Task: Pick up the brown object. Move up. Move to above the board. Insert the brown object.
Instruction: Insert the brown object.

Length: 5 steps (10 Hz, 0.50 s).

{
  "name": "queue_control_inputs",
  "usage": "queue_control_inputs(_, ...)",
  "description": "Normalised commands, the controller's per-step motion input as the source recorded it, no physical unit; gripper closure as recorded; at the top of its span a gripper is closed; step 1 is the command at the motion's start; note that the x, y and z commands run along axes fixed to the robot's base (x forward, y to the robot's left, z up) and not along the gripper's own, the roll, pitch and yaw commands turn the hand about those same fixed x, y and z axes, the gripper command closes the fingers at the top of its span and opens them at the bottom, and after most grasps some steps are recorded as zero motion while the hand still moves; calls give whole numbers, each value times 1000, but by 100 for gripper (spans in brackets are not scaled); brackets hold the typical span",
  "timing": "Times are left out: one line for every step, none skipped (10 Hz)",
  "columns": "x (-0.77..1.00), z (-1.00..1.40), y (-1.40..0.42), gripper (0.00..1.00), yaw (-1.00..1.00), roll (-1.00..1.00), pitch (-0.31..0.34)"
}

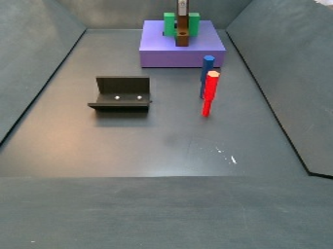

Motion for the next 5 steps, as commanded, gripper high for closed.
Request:
queue_control_inputs(60, -103, 0, 100, 200, 139, -4)
queue_control_inputs(71, -89, 0, 100, 160, 119, 0)
queue_control_inputs(114, -69, 0, 100, 183, 106, 0)
queue_control_inputs(69, -71, -11, 100, 69, 49, 0)
queue_control_inputs(0, -20, 0, 100, 0, 0, 0)
